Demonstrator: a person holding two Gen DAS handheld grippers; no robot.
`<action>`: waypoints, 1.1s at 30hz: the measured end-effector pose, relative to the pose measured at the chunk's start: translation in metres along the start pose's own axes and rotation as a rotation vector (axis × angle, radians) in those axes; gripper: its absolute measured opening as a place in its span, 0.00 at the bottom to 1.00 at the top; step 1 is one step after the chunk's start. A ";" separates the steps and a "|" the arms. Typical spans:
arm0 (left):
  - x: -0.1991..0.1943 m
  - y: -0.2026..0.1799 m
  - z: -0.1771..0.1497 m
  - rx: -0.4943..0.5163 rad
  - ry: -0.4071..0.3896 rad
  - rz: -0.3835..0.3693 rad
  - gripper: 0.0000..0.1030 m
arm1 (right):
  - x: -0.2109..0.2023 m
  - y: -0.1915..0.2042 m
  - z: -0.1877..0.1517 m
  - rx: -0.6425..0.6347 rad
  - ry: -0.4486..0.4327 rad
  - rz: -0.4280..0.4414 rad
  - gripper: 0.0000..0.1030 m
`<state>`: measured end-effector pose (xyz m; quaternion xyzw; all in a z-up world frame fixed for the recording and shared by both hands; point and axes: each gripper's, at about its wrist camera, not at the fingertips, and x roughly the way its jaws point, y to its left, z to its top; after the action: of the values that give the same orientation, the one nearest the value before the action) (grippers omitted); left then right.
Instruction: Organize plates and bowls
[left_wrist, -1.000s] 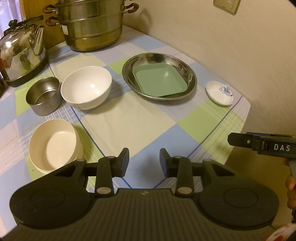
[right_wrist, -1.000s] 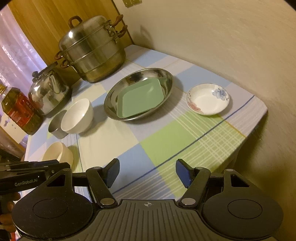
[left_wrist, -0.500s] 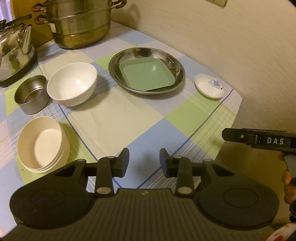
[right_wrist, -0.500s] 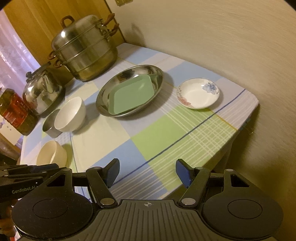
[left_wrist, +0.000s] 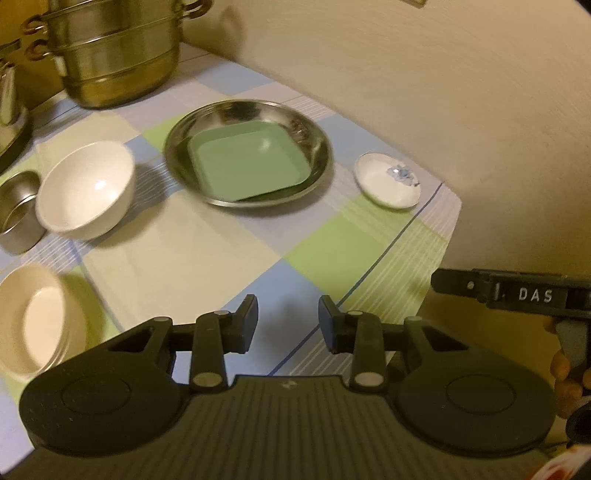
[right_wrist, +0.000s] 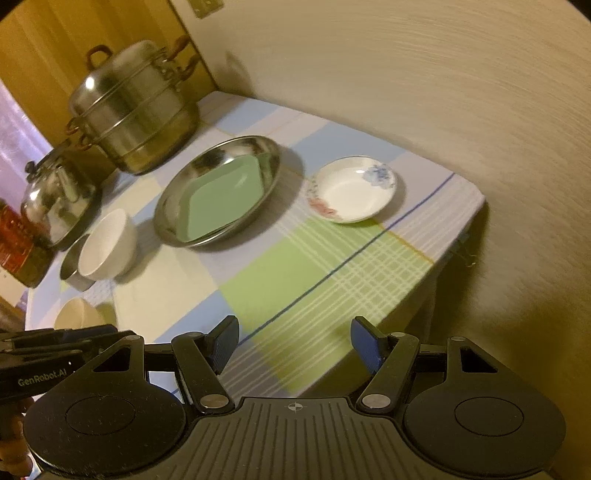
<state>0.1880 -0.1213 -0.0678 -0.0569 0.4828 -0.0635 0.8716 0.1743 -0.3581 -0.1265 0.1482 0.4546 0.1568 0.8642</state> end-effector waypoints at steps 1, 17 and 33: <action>0.003 -0.003 0.003 0.004 -0.001 -0.007 0.32 | 0.001 -0.004 0.002 0.008 0.000 -0.008 0.65; 0.074 -0.053 0.056 0.062 -0.039 -0.101 0.31 | 0.020 -0.061 0.035 0.119 -0.044 -0.090 0.65; 0.140 -0.071 0.098 0.065 -0.055 -0.096 0.28 | 0.065 -0.084 0.077 0.092 -0.117 -0.099 0.42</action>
<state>0.3409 -0.2108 -0.1211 -0.0535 0.4533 -0.1192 0.8817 0.2848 -0.4161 -0.1665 0.1738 0.4166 0.0838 0.8884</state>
